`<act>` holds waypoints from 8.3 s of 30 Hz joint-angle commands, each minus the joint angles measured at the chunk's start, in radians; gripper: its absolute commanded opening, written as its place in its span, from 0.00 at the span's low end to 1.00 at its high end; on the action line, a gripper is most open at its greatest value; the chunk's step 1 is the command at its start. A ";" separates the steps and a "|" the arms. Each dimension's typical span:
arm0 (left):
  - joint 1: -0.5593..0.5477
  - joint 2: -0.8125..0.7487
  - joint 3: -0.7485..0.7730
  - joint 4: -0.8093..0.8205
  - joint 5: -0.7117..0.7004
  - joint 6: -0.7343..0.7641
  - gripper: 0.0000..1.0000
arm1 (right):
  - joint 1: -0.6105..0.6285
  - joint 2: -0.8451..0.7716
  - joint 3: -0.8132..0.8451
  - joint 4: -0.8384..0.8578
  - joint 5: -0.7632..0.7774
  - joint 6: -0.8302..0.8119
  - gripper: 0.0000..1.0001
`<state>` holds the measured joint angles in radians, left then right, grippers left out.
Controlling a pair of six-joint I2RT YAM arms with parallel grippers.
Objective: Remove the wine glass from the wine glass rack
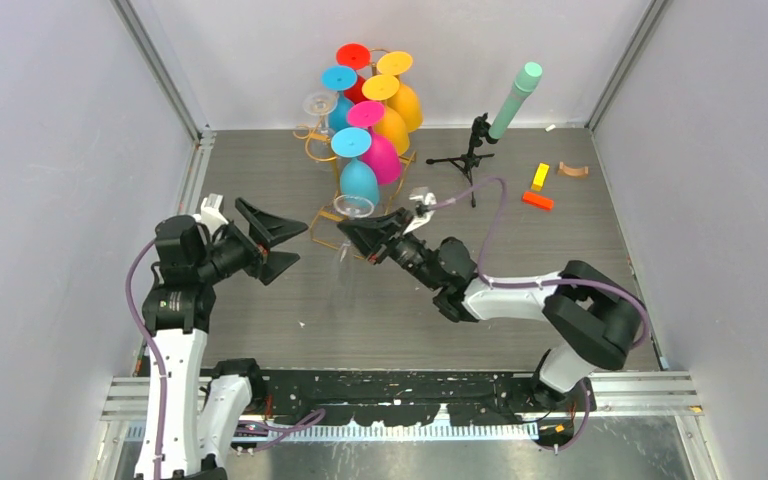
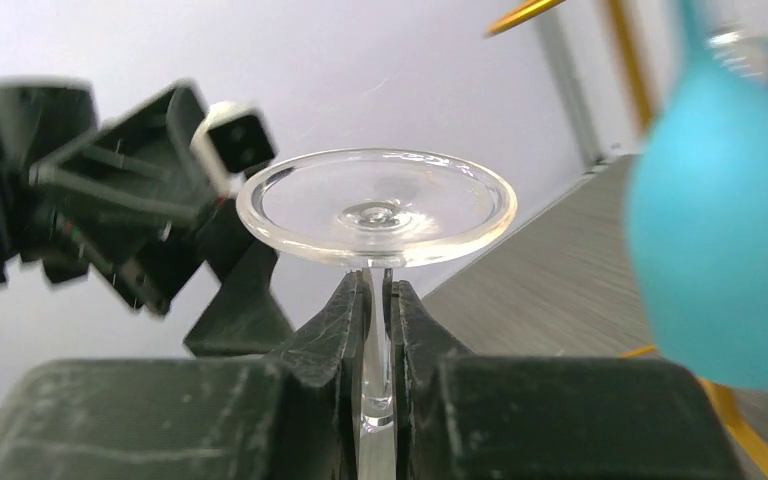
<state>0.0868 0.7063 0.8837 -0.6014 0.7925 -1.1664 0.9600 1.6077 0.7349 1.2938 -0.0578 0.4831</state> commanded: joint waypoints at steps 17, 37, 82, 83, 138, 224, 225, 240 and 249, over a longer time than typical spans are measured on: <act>-0.323 -0.007 -0.127 0.299 -0.197 -0.070 0.86 | 0.006 -0.494 0.006 -0.754 1.013 0.657 0.00; -0.458 0.046 -0.152 0.435 -0.316 -0.223 0.78 | 0.005 -0.461 -0.025 -0.694 0.976 0.756 0.00; -0.466 0.009 -0.185 0.671 -0.354 -0.317 0.00 | 0.003 -0.446 -0.081 -0.727 0.780 0.900 0.50; -0.464 0.013 -0.161 0.623 -0.355 -0.278 0.00 | 0.003 -0.459 -0.074 -0.768 0.768 0.880 0.56; -0.093 1.225 1.218 -0.679 -0.825 0.935 0.06 | 0.002 -0.850 -0.049 -1.450 0.987 0.354 0.77; -0.062 0.395 0.641 -0.410 -0.424 0.880 1.00 | -0.236 -0.121 0.752 -1.299 0.280 0.650 0.00; -0.061 0.394 0.640 -0.409 -0.424 0.879 1.00 | -0.236 -0.123 0.747 -1.299 0.283 0.652 0.00; -0.062 0.390 0.629 -0.401 -0.428 0.879 1.00 | -0.236 -0.112 0.779 -1.269 0.282 0.653 0.09; -0.062 0.391 0.623 -0.401 -0.435 0.885 1.00 | -0.236 -0.084 0.811 -1.367 0.286 0.603 0.30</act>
<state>0.0219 1.1175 1.5101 -1.0431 0.3447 -0.2878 0.7242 1.5471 1.4849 -0.1028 0.2005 1.1210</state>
